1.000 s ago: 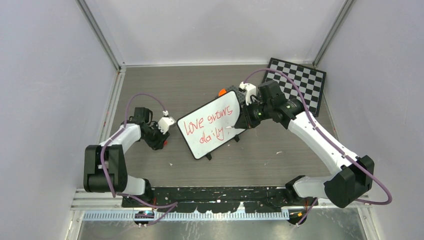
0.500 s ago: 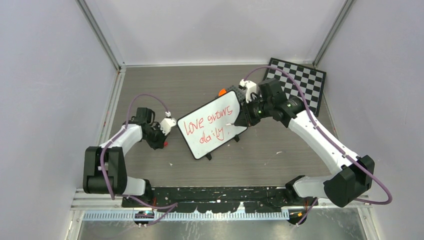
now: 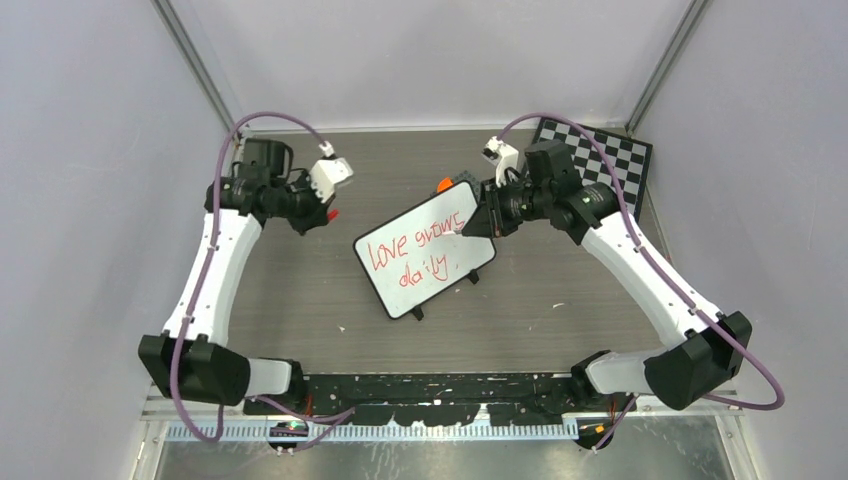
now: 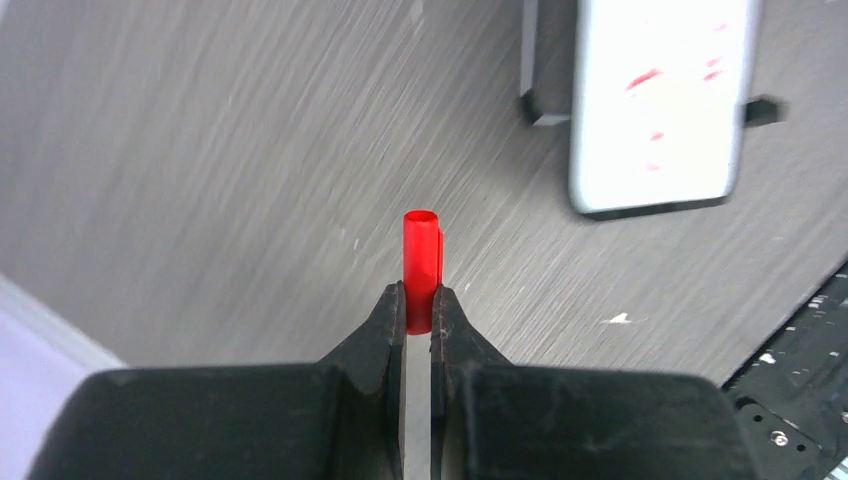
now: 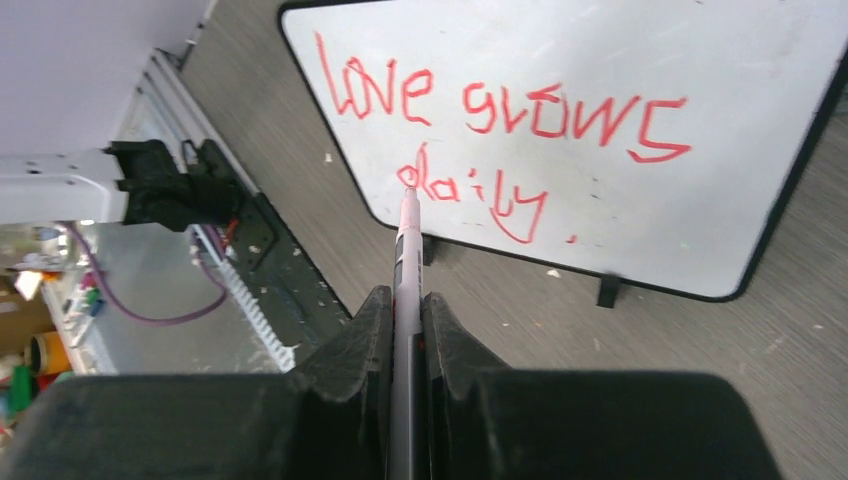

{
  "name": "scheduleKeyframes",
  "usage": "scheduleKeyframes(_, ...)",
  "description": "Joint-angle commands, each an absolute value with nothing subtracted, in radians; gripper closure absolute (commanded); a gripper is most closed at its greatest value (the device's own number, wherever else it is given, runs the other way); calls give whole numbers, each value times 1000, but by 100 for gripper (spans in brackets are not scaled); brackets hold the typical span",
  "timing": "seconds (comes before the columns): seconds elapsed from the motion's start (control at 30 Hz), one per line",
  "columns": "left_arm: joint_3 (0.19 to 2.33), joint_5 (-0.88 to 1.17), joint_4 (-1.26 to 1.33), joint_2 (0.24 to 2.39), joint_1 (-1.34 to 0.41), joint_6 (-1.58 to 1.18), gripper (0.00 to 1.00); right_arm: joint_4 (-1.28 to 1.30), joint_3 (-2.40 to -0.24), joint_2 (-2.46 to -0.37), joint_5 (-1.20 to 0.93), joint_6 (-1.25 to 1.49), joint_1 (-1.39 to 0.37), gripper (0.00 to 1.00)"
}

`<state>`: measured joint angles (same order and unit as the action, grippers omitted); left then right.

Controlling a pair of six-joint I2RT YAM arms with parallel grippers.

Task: Write a sentence on the whiteboard
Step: Insert the whiteboard marker without the cap into the pen cap.

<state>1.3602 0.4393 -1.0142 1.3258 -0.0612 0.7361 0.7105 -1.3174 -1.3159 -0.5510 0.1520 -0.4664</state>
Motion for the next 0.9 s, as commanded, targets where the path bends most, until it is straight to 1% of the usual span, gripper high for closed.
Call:
scheduleKeyframes(0.0, 1483, 496, -1225, 1281, -237, 723, 100, 657, -1367, -1304, -689, 253, -461, 100)
scheduleKeyframes(0.1, 1493, 461, -1196, 1245, -414, 687, 100, 616, -1350, -1298, -776, 331, -462, 100)
scheduleKeyframes(0.2, 1506, 401, -1186, 1257, -578, 648, 100, 549, -1326, -1295, -848, 427, -460, 100)
scheduleKeyframes(0.33, 1545, 358, -1194, 1304, -706, 608, 100, 491, -1305, -1295, -856, 494, -461, 100)
scheduleKeyframes(0.6, 1600, 340, -1137, 1366, -732, 498, 100, 468, -1282, -1286, -879, 521, -463, 100)
scheduleKeyframes(0.87, 1595, 347, -1108, 1363, -732, 496, 100, 465, -1272, -1287, -891, 519, -465, 100)
